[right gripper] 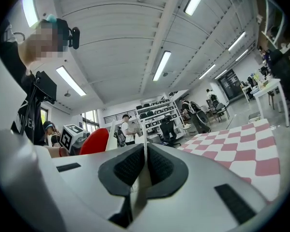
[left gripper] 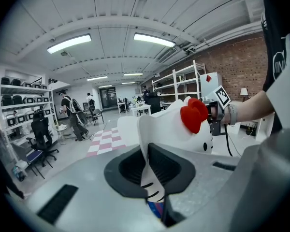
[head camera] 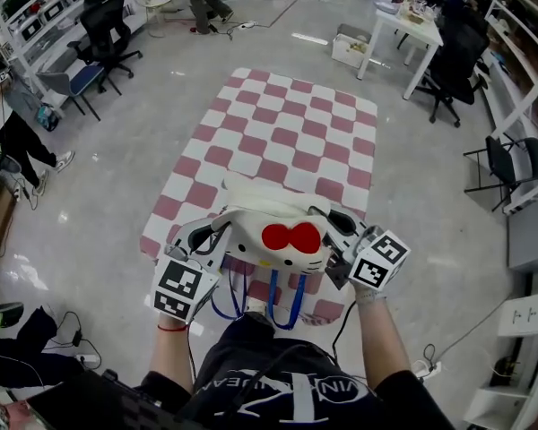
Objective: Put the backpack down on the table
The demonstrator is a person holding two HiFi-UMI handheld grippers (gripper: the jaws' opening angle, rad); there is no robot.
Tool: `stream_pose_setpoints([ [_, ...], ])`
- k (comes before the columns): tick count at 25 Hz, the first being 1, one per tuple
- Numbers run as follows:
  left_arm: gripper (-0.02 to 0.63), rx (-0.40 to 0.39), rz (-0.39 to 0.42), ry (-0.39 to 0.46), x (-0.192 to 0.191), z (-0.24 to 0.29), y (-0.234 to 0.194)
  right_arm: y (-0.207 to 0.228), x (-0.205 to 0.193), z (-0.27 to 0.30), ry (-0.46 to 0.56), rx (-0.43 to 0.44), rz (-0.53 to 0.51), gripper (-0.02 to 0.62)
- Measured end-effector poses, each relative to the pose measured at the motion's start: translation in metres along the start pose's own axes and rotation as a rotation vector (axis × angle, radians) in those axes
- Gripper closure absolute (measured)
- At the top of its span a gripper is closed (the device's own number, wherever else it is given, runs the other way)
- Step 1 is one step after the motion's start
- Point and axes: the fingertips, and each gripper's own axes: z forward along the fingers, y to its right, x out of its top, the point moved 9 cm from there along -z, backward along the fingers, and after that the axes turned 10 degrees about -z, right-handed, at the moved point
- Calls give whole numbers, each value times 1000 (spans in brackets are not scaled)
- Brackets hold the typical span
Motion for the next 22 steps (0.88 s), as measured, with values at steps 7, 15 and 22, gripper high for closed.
stream_pose_setpoints([
  [7, 583, -36, -3, -8, 11, 32, -26, 28, 2, 20, -1, -40, 6, 584],
  [15, 583, -78, -8, -5, 22, 66, -54, 60, 5, 42, -3, -85, 0, 584],
  [22, 583, -90, -5, -9, 29, 88, -78, 79, 1, 62, 5, -113, 9, 584],
])
